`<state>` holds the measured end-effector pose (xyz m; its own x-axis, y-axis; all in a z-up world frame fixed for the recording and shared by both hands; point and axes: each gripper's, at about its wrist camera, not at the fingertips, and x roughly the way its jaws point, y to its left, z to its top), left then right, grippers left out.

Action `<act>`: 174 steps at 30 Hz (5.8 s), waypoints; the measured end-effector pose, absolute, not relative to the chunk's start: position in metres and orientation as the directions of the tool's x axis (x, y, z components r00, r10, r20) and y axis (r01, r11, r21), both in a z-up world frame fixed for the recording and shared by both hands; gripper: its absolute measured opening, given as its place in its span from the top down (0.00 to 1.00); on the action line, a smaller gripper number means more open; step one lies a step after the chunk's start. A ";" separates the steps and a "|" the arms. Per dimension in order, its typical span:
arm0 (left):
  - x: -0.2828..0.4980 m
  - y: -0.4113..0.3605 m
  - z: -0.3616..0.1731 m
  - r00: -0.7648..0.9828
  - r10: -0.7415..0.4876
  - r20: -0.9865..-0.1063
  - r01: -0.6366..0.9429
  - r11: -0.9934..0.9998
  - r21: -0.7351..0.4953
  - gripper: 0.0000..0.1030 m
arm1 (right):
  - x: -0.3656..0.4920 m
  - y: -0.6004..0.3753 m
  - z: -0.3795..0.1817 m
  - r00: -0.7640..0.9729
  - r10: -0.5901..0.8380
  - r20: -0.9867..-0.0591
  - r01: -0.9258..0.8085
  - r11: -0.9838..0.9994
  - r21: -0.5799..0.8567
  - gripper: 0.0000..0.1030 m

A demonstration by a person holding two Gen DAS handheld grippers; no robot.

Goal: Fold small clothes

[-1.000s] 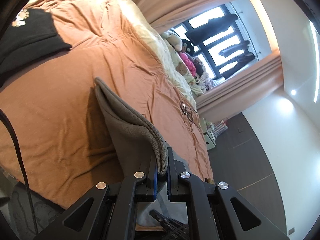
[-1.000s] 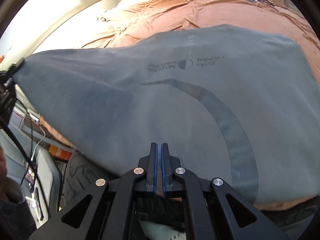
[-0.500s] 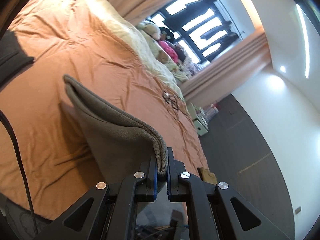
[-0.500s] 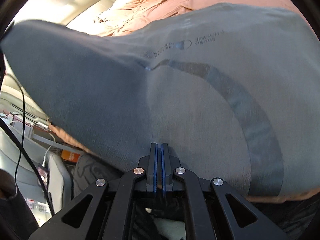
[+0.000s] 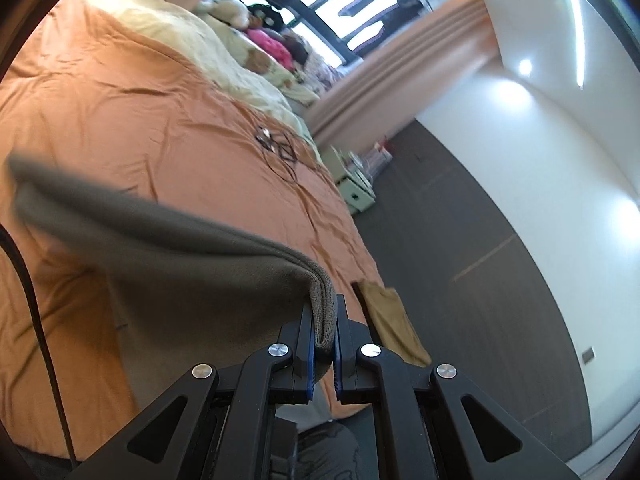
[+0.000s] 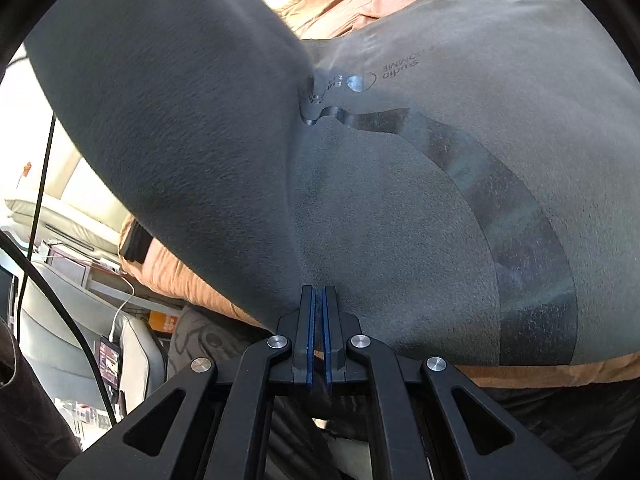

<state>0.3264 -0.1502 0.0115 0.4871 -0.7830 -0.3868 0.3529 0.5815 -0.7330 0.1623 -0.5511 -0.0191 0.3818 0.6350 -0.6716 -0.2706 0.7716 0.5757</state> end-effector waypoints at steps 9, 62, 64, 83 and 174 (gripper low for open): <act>0.346 -0.202 -0.004 0.362 -0.822 -0.440 0.395 0.563 -0.726 0.94 | 0.150 -0.575 -0.024 0.393 0.682 -0.617 -0.245 0.724 0.645 1.00; 0.291 -0.154 -0.177 0.262 -0.509 -0.820 0.129 0.860 -0.493 0.49 | 0.198 -0.637 0.067 0.472 0.147 -0.869 -0.426 0.901 -0.078 0.61; 0.292 -0.153 -0.183 0.260 -0.514 -0.817 0.117 0.857 -0.502 0.49 | 0.203 -0.627 0.067 0.474 0.133 -0.870 -0.452 0.885 -0.110 0.71; 0.301 -0.164 -0.171 0.281 -0.487 -0.827 0.173 0.873 -0.455 0.49 | 0.208 -0.709 0.093 0.395 0.507 -0.766 -0.342 0.855 0.389 0.94; 0.408 -0.155 -0.149 0.331 -0.538 -0.775 0.138 0.840 -0.524 0.66 | 0.342 -0.683 0.049 0.529 0.394 -0.751 -0.285 0.917 0.279 0.95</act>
<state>0.4085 -0.1545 -0.1488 0.3311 -0.5382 -0.7750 0.1380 0.8402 -0.5245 0.3420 -0.6825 0.0488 0.5294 0.3937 -0.7515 -0.2853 0.9168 0.2793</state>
